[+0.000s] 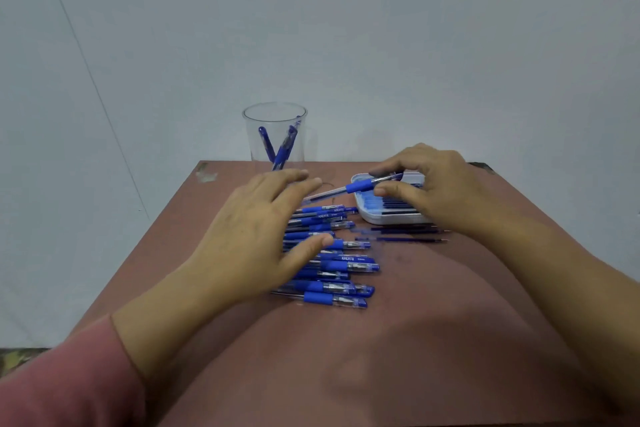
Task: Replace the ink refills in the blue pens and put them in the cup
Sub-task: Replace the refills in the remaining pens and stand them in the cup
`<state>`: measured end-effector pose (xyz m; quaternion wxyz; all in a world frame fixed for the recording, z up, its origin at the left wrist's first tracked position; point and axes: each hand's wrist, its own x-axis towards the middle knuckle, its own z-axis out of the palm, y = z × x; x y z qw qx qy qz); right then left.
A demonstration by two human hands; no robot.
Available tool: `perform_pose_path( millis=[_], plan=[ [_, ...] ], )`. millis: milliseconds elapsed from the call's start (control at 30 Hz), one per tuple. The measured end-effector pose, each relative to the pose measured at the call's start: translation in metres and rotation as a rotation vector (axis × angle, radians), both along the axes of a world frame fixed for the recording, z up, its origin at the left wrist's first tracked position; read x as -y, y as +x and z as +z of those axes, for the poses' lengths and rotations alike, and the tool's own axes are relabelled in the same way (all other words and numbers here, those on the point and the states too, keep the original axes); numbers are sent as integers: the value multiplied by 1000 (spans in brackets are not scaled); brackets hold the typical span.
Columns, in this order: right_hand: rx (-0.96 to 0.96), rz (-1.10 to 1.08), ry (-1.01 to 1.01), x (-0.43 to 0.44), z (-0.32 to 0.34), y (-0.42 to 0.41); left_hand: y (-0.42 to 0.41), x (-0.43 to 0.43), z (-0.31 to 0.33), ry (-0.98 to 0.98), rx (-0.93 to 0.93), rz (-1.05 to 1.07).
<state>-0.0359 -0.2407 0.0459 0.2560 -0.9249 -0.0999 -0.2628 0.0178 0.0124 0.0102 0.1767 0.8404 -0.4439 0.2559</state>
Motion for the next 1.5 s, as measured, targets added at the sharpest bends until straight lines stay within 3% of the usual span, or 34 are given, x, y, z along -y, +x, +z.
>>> perform_pose_path(
  millis=[67, 200, 300, 433, 567, 700, 900, 1500],
  plan=[
    [33, 1, 95, 0, -3, -12, 3, 10, 10, -7, -22, -24],
    [103, 6, 286, -8, -26, -19, 7, 33, 13, -53, -310, -120],
    [78, 88, 403, -12, -37, -17, 9, 41, 1, -109, -344, -163],
    [101, 102, 229, -6, -42, -16, 14, 37, -11, -150, -192, -186],
    [203, 91, 95, -8, -46, -15, 17, 35, -18, -188, -165, -217],
    [145, 118, 226, -16, -47, -12, 17, 36, -18, -243, -211, -255],
    [123, 138, 230, -20, -50, -8, 16, 36, -18, -259, -296, -214],
    [217, 126, 32, -19, -47, -20, 6, 35, -2, -186, -545, -363]
  ],
)
